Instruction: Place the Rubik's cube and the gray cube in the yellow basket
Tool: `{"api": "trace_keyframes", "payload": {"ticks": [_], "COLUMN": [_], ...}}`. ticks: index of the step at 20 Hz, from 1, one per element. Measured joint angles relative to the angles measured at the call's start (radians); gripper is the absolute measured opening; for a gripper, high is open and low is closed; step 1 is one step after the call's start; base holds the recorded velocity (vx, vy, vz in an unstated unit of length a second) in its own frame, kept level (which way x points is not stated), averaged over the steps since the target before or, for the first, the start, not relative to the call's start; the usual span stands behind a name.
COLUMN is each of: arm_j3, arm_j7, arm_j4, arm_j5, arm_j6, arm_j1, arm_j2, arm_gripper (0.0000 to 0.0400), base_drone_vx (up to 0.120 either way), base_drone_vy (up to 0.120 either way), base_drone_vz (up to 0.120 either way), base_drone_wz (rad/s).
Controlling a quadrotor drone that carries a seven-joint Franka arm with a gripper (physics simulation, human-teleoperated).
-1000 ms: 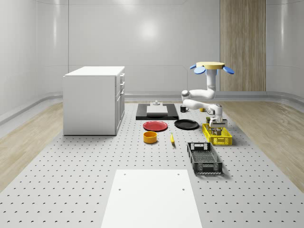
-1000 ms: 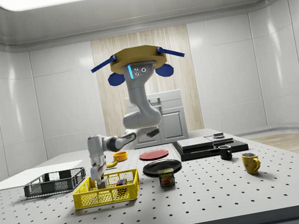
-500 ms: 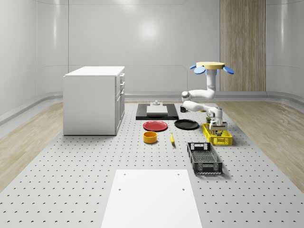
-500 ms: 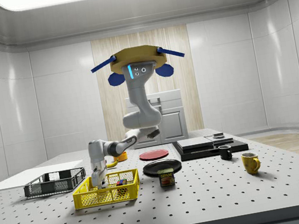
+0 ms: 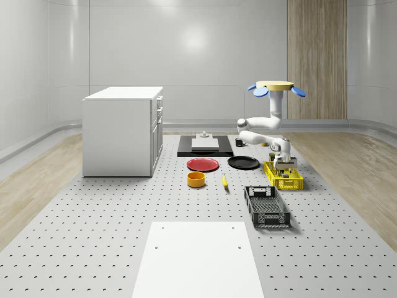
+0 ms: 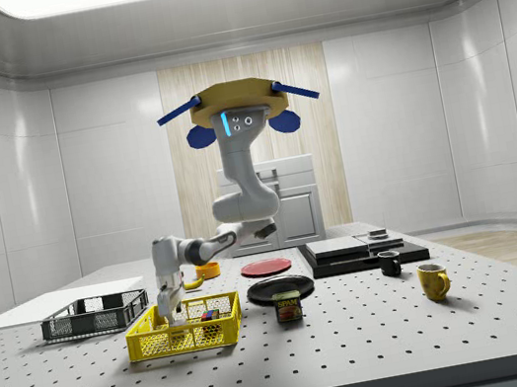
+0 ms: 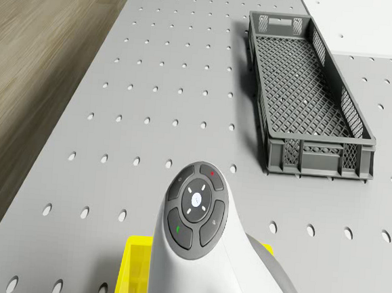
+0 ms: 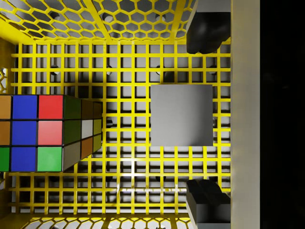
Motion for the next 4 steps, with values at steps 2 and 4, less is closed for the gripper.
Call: {"api": "trace_keyframes", "payload": {"ticks": [2,4], "arm_j3": [0.009,0.014], "arm_j7": [0.000,0.000], "arm_j4": [-0.004,-0.007], "arm_j5": [0.008,0.013], "arm_j6": [-0.005,-0.008], "arm_j1": [0.002,0.003], "arm_j2": [0.000,0.000], "arm_gripper": [0.0395,0.0397], "base_drone_vx": [0.000,0.000], "base_drone_vy": [0.000,0.000], "base_drone_vz": [0.000,0.000], "base_drone_wz": [0.000,0.000]}}
